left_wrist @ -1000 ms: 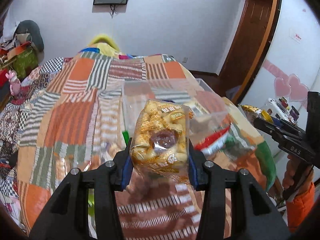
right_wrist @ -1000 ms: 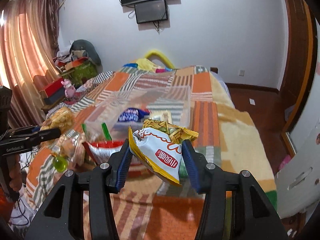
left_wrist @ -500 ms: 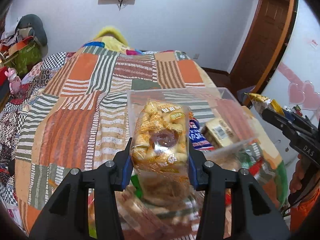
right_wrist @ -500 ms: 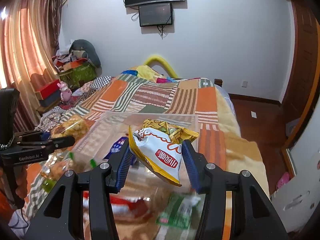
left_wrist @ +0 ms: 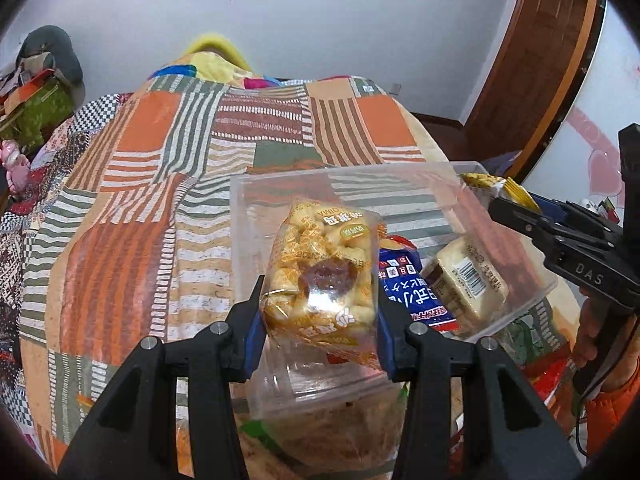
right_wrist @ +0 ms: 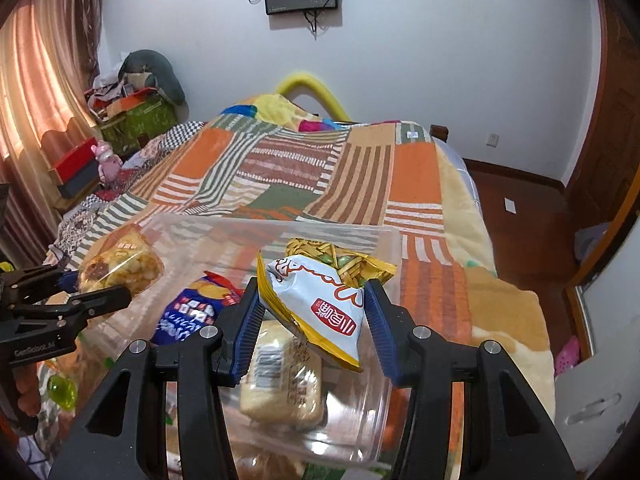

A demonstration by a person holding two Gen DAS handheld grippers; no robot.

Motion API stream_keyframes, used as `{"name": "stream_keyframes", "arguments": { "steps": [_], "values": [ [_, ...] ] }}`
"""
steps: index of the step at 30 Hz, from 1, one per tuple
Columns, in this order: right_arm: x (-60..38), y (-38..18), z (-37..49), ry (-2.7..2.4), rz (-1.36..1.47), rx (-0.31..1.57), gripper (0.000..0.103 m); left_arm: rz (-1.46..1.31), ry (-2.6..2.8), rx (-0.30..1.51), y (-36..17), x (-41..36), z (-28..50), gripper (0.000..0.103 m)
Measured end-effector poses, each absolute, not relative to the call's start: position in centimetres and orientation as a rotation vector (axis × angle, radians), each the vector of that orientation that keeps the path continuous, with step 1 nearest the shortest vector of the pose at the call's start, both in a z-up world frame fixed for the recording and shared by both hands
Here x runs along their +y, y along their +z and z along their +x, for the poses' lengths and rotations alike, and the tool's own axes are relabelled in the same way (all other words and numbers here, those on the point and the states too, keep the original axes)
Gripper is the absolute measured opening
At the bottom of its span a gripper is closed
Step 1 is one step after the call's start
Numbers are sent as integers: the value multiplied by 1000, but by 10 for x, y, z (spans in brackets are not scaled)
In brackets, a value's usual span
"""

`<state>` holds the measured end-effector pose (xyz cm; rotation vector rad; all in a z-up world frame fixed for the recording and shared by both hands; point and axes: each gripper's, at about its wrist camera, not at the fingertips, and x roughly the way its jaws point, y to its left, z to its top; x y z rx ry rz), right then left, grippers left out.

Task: Organize snacks
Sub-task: 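Place the pastry into the box with the left tool while the right tool drops the candy bag in, then grasp the green-capped bottle with the left tool while the right tool grasps the green sachet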

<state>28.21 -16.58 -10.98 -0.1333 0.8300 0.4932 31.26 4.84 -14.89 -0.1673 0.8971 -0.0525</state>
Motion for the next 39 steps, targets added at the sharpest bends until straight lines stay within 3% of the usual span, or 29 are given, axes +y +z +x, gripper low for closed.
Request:
{"name": "stream_keyframes", "arguments": {
  "steps": [12, 15, 27, 39],
  "values": [
    [-170, -107, 282, 500, -122, 852, 53, -158, -55, 886, -141, 43, 309, 49],
    [-174, -100, 278, 500, -113, 837, 62, -147, -55, 858, -129, 42, 300, 52],
    [-208, -67, 235, 500, -51, 761, 68, -125, -2, 751, -82, 75, 227, 66],
    [-231, -92, 200, 443, -68, 824, 68, -197, 157, 922, -150, 143, 157, 69]
  ]
}}
